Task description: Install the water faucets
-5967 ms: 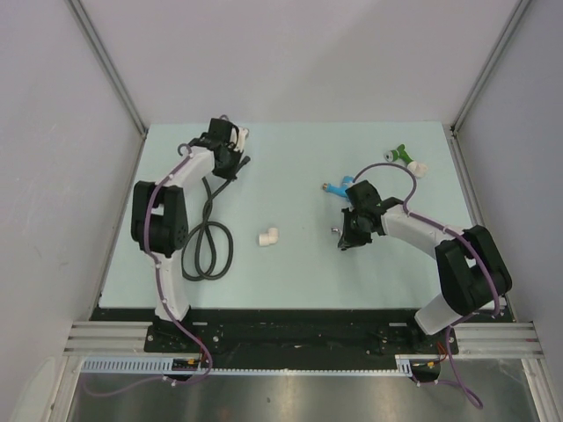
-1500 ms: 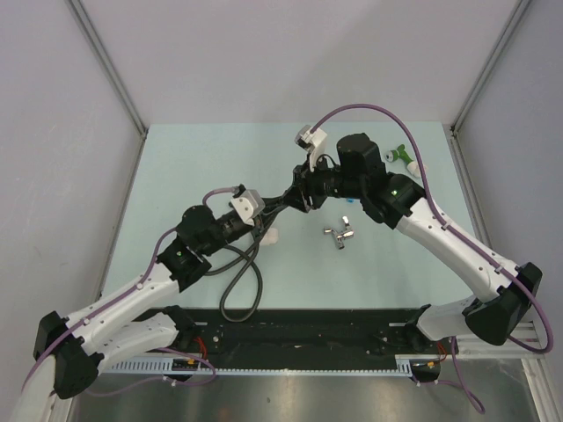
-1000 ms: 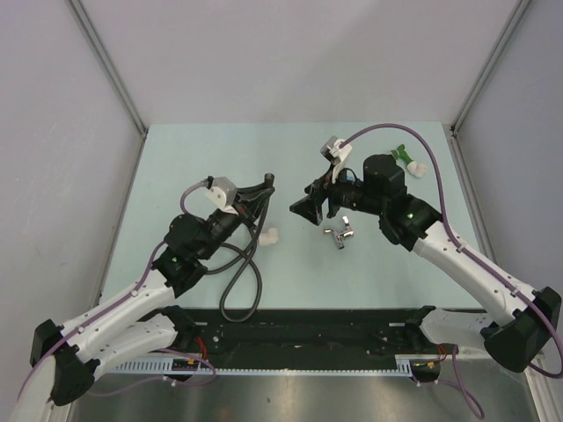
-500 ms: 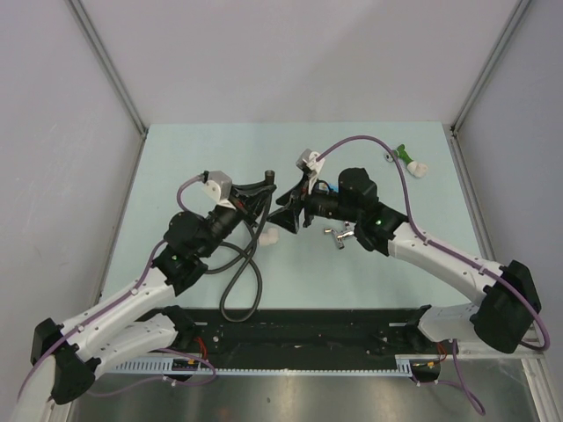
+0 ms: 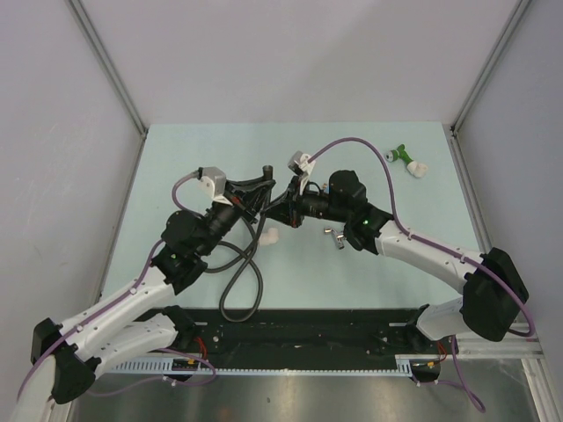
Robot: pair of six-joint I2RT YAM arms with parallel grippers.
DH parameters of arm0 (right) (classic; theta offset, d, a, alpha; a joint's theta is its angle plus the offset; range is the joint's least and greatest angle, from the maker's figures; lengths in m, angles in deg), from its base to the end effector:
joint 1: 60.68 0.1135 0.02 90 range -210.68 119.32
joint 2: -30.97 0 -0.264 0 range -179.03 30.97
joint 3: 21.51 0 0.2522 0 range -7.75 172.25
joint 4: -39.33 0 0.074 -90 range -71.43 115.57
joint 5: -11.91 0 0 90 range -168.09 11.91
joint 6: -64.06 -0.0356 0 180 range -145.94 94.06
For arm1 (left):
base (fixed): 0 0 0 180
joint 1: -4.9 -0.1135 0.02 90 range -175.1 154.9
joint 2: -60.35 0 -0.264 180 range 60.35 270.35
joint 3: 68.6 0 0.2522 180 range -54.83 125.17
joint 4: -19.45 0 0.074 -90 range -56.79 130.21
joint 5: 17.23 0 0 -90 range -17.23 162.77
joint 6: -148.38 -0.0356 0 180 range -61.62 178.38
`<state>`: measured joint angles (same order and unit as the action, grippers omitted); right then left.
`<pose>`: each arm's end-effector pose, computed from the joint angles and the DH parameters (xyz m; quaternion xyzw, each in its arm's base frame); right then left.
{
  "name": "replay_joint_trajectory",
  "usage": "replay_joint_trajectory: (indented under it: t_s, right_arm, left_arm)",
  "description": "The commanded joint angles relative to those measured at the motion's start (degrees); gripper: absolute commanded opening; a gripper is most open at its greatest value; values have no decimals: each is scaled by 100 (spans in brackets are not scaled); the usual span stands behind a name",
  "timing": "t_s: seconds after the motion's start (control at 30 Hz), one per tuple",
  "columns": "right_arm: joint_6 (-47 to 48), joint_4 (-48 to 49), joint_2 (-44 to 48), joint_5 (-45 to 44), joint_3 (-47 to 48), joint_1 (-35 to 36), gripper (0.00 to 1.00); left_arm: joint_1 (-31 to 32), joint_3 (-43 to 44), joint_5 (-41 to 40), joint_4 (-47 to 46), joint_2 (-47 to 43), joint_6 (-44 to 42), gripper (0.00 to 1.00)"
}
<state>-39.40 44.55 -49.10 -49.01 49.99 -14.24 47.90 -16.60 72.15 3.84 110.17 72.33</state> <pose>0.2140 0.2502 0.3298 -0.3651 0.6263 0.4898 0.4843 0.1510 -0.1402 0.3583 0.1436 0.5715 -0.3824 0.7117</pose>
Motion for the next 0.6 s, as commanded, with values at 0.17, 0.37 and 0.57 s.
replay_joint_trajectory:
  t_s: [0.17, 0.37, 0.57]
  right_arm:
    - [334, -500, 132, 167, -201, 111, 0]
    - [335, -860, 719, 186, -201, -186, 42]
    - [352, -827, 1143, 230, -193, -460, 56]
  left_arm:
    - [6, 325, -333, -386, -227, -51, 5]
    - [6, 255, -368, -131, -333, -429, 0]
    - [6, 254, -228, -113, -368, -245, 0]
